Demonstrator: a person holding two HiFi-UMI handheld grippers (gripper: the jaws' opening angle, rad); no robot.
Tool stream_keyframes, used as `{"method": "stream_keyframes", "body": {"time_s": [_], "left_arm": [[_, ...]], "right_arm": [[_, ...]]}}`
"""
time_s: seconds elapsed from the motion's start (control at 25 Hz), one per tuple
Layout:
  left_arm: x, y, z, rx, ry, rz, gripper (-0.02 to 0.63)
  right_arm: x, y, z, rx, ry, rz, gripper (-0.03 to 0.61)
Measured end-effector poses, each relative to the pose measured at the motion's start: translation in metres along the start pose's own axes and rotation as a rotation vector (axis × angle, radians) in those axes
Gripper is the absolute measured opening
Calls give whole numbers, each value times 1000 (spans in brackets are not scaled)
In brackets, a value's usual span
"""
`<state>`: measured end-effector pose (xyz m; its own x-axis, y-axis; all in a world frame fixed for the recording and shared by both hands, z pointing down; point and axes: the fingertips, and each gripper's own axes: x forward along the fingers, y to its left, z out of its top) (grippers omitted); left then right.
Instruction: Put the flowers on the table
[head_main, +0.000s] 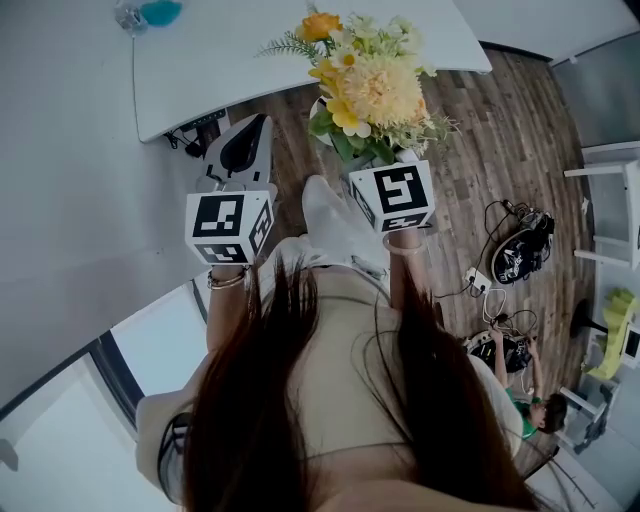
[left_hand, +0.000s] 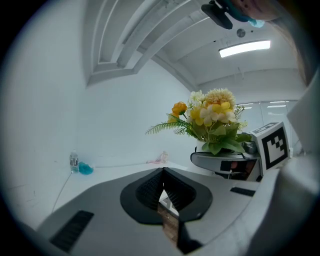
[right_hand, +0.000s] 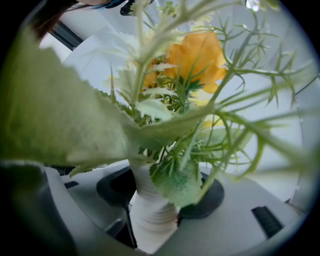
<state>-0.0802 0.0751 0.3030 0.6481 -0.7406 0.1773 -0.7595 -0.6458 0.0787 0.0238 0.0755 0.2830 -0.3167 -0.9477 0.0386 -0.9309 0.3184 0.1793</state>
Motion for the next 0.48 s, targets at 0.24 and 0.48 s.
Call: {"method": "stream_keyframes", "body": {"time_s": [0.24,0.48], "left_arm": [[23,10,-4,-23,3,14,3],[55,21,-2,-33,16,25,3]], "right_arm": [[19,-13,-12,11,5,6,258],[46,-35,-22,25,15,15,259]]}}
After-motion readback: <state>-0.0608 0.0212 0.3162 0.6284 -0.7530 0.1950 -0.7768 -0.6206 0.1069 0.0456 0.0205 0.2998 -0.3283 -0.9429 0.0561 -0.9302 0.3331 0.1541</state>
